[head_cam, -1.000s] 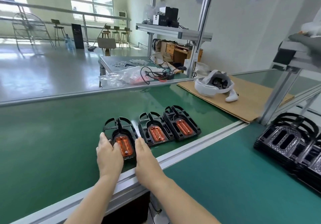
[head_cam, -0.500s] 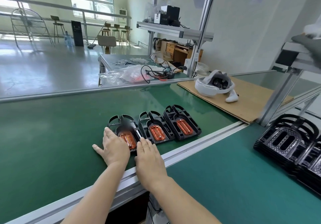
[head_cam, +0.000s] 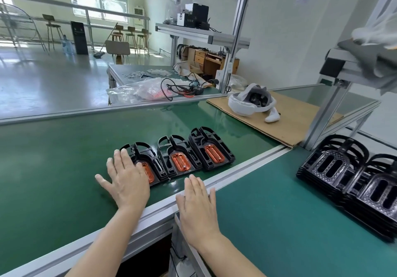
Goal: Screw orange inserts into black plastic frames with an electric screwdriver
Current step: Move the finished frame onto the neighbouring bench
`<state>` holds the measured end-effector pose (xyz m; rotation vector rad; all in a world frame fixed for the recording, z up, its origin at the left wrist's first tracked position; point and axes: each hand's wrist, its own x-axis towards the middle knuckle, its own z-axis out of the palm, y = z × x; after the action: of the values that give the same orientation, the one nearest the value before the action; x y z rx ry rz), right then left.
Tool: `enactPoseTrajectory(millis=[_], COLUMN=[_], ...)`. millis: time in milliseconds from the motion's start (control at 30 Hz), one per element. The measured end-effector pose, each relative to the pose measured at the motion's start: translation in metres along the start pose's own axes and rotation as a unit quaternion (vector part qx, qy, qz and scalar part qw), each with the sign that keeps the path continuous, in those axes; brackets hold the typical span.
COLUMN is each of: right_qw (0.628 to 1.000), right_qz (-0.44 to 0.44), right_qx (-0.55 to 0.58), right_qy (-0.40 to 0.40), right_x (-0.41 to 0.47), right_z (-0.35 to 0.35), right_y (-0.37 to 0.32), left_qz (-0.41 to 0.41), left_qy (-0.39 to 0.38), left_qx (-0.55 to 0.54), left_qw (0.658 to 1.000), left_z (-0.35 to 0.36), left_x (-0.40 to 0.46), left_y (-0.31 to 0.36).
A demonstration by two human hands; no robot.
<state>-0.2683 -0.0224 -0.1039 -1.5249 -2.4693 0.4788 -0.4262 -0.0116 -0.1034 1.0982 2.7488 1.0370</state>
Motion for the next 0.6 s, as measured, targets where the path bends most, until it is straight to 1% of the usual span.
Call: enactPoseTrajectory(millis=[67, 133, 333, 433, 600], right_qw=[1.0, 0.999, 0.993, 0.987, 0.97], right_qz=[0.018, 0.034, 0.101, 0.136, 0.208], right_qx=[0.008, 0.014, 0.035, 0.056, 0.065], right_qy=[0.005, 0.011, 0.04, 0.069, 0.11], right_x=[-0.009, -0.019, -0.049, -0.069, -0.107], right_z=[-0.005, -0.009, -0.029, -0.04, -0.053], right_y=[0.012, 0.024, 0.059, 0.078, 0.114], left_qz=[0.071, 0.119, 0.19, 0.228, 0.297], left_qy=[0.019, 0.006, -0.076, -0.124, -0.193], left_qx=[0.008, -0.005, -0.069, -0.111, -0.116], left_qw=[0.997, 0.993, 0.976, 0.959, 0.928], left_z=[0.0, 0.003, 0.019, 0.025, 0.036], left_x=[-0.013, -0.031, -0.084, -0.111, -0.16], left_y=[0.007, 0.019, 0.057, 0.079, 0.115])
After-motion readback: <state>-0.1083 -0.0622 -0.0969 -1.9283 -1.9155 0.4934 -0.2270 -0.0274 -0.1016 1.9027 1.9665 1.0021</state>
